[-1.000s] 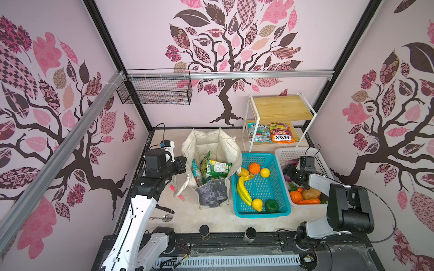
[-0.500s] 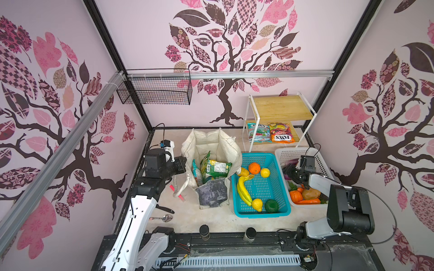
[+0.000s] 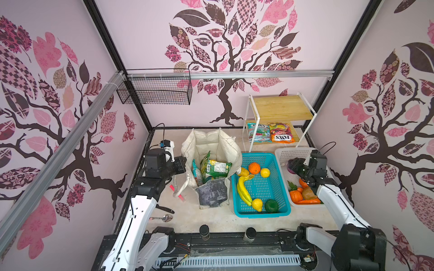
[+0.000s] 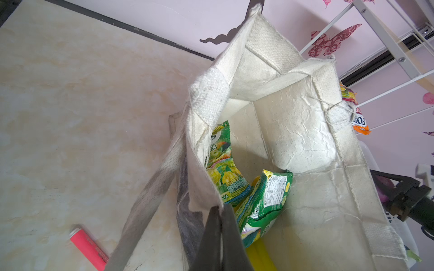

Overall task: Place the food into the grocery bag and tie it
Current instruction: 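Lift the purple onion out of the white basket toward the tote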

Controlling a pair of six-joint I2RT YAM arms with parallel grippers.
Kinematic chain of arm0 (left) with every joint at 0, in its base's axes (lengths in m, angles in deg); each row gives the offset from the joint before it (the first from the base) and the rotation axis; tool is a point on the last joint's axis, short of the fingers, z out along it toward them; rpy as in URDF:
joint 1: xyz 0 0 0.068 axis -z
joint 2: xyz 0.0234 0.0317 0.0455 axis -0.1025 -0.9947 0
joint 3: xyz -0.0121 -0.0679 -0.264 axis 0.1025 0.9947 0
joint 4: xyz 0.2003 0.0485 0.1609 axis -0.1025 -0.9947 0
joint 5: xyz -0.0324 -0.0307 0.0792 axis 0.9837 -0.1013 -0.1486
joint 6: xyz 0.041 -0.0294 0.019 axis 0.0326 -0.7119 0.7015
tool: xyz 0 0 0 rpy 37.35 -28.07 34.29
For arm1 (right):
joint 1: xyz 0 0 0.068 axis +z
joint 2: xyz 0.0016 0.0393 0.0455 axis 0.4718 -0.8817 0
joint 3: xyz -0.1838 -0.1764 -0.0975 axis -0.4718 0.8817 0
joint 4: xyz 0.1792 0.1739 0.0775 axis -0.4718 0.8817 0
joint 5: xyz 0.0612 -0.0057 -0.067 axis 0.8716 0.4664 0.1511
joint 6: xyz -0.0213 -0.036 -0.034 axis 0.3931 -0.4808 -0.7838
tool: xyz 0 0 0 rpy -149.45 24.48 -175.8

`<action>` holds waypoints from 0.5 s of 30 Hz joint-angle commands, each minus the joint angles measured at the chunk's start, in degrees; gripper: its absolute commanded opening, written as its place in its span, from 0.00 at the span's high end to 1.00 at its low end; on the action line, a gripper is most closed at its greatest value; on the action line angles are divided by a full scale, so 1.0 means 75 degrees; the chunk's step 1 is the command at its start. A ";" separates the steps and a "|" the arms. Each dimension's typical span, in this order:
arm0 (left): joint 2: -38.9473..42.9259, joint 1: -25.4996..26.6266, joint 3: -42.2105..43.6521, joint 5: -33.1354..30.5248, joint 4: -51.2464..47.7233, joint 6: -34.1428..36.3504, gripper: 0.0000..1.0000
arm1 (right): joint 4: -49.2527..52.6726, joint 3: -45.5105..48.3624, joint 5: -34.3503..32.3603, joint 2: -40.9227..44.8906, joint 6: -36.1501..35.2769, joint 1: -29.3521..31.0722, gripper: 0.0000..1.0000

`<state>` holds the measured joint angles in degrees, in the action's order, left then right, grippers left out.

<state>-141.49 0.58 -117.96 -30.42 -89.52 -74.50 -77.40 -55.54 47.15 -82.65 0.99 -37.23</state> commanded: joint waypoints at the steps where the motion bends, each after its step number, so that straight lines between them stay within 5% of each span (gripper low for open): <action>1: 0.0101 -0.0007 0.0106 0.0038 0.0083 0.0077 1.00 | 0.0656 -0.0634 0.0315 0.0572 0.0033 0.0033 0.55; 7: 0.0098 -0.0006 0.0118 0.0056 0.0083 0.0084 1.00 | 0.0932 -0.1073 0.1444 0.1151 0.0442 0.0161 0.55; 15: 0.0098 -0.0015 0.0118 0.0073 0.0098 0.0077 1.00 | 0.1188 -0.2124 0.0546 0.1115 0.0904 0.2424 0.55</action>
<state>-141.49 0.58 -117.96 -30.40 -89.52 -74.50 -69.53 -67.95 52.68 -74.28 5.29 -23.16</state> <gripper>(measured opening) 0.047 0.621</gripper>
